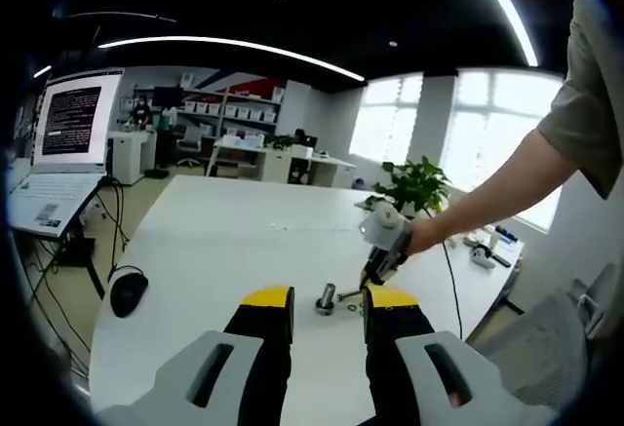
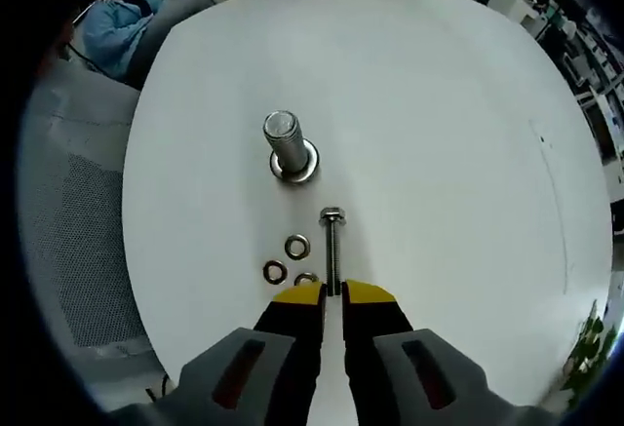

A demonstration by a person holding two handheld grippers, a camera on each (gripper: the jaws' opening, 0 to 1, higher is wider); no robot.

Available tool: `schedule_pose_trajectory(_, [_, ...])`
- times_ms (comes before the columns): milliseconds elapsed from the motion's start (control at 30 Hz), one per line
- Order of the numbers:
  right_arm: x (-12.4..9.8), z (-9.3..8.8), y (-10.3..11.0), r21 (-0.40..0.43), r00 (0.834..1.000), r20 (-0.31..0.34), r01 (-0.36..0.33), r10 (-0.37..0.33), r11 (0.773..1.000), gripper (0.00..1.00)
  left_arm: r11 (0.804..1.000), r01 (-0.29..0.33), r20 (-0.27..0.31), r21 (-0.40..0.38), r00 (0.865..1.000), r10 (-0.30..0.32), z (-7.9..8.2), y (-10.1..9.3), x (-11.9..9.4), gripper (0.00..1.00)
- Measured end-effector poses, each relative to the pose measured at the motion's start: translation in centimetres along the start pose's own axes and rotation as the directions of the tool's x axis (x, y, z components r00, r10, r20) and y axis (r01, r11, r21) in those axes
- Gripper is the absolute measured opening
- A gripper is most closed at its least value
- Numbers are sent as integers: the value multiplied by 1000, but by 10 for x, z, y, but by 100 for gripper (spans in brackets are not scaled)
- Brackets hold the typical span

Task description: Place the washer onto the threaded stud by aligning its center hole with the stud, sliding it down to the base, and recovering from edge contact or off-axis alignment until the washer reaches the visible bottom stop.

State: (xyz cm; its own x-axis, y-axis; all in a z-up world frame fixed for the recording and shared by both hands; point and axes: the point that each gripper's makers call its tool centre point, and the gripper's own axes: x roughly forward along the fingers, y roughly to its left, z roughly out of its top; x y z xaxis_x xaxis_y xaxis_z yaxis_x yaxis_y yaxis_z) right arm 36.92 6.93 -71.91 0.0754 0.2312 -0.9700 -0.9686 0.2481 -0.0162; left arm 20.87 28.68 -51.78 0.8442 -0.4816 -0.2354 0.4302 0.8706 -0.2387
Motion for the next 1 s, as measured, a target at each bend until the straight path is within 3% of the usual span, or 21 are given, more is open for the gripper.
schedule_pose_trajectory(567, [-20,-11,0,-77,994,-41,97,-100,992,8,1000,14,-2,5,1000,-14,0,-3,1,26])
schedule_pose_trajectory(800, [-26,-6,1,-122,993,-48,106,-112,987,8,1000,18,-1,8,1000,-18,0,-4,0,26])
schedule_pose_trajectory(867, [-26,2,-5,-155,992,-22,118,-123,981,2,1000,20,-2,7,1000,-20,-1,-5,1,26])
schedule_pose_trajectory(900, [-26,-1,-5,-140,992,-48,108,-115,984,2,1000,21,0,9,1000,-21,0,-5,0,26])
schedule_pose_trajectory(1000, [-22,2,-7,-146,993,-41,105,-112,984,2,1000,22,-1,8,1000,-22,-1,-5,1,26])
